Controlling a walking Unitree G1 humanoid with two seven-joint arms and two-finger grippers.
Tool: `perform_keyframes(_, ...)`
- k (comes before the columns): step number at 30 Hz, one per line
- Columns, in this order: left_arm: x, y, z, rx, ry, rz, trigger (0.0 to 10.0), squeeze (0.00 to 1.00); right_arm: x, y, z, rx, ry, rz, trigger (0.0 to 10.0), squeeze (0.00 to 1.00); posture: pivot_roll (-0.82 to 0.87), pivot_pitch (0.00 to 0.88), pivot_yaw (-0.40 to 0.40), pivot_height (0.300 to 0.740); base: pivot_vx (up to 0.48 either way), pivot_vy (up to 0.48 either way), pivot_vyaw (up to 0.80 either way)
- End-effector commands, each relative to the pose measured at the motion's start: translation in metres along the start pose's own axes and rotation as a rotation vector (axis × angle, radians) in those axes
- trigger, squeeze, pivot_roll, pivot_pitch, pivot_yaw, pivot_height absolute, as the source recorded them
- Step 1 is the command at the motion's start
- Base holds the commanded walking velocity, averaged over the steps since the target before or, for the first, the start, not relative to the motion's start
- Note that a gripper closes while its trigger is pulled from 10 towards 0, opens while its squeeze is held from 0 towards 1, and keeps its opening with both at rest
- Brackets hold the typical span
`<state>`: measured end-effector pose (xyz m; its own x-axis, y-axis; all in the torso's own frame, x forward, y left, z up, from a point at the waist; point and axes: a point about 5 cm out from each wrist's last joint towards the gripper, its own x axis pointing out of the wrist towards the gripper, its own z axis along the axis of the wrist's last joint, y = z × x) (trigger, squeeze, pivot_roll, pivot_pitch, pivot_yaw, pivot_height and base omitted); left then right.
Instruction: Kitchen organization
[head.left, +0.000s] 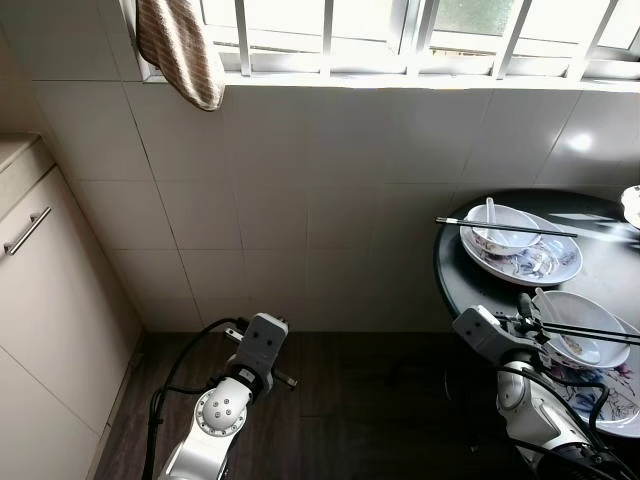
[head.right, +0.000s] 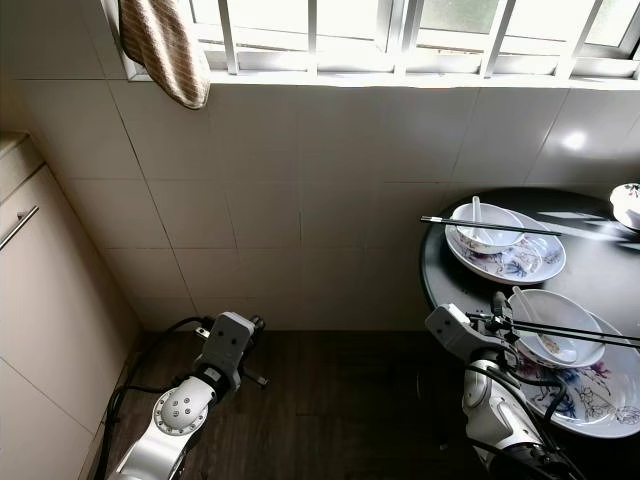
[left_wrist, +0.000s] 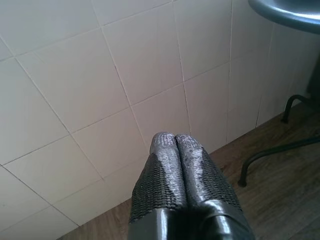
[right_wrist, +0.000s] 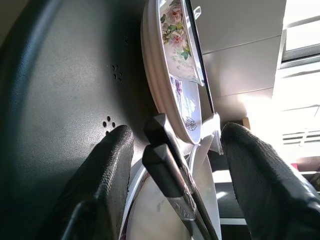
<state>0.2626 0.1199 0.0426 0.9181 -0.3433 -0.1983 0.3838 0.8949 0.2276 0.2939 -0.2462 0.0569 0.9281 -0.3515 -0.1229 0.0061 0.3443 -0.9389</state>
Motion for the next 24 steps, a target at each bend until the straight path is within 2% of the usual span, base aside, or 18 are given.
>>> perform_keyframes(1,0.0016,0.0016,0.0001,-0.013,0.01,0.002,10.0,0.0,0.0026,-0.0042,-0.0032,-0.042,-0.006,-0.022,10.0,0.0,0.09,0.0,-0.027,0.74,0.0,0.0,0.0)
perform_keyframes(4,0.0016,0.0016,0.0003,-0.014,0.009,0.003,10.0,0.0,0.0024,-0.0042,-0.003,-0.061,-0.014,-0.03,10.0,0.0,0.09,0.0,-0.027,0.74,0.0,0.0,0.0)
perform_keyframes(5,0.0017,0.0016,0.0003,-0.016,0.009,0.003,10.0,0.0,0.0019,-0.0041,-0.0027,-0.078,-0.02,-0.043,5.5,0.0,0.09,0.0,-0.026,0.74,0.0,0.0,0.0)
perform_keyframes(6,0.0018,0.0016,0.0003,-0.016,0.009,0.003,10.0,0.0,0.0017,-0.0038,-0.0029,-0.081,-0.019,-0.046,5.5,0.0,0.09,0.0,-0.026,0.74,0.0,0.0,0.0)
perform_keyframes(7,0.0019,0.0015,0.0004,-0.017,0.009,0.003,10.0,0.0,0.0013,-0.0043,-0.0022,-0.097,-0.028,-0.062,3.0,0.0,0.09,0.0,-0.027,0.74,0.0,0.0,0.0)
perform_keyframes(8,0.002,0.0015,0.0005,-0.018,0.009,0.003,10.0,0.0,0.0009,-0.0047,-0.0017,-0.108,-0.034,-0.074,3.0,0.0,0.09,0.0,-0.027,0.74,0.0,0.0,0.0)
perform_keyframes(9,0.0021,0.0015,0.0005,-0.019,0.009,0.003,10.0,0.0,0.0002,-0.0051,-0.0005,-0.128,-0.048,-0.094,0.0,0.0,0.09,0.0,-0.027,0.74,0.0,0.0,0.0)
perform_keyframes(15,0.0028,0.0013,0.0008,-0.023,0.009,0.004,10.0,0.0,-0.0038,0.0005,-0.0016,-0.16,-0.06,-0.112,0.0,0.0,0.1,0.0,-0.03,0.74,0.0,0.0,0.0)
perform_keyframes(24,0.0036,0.0013,0.0007,-0.028,0.011,0.004,10.0,0.0,-0.0053,0.0009,-0.0015,-0.187,-0.065,-0.148,0.0,0.0,0.1,0.0,-0.031,0.74,0.0,0.0,0.0)
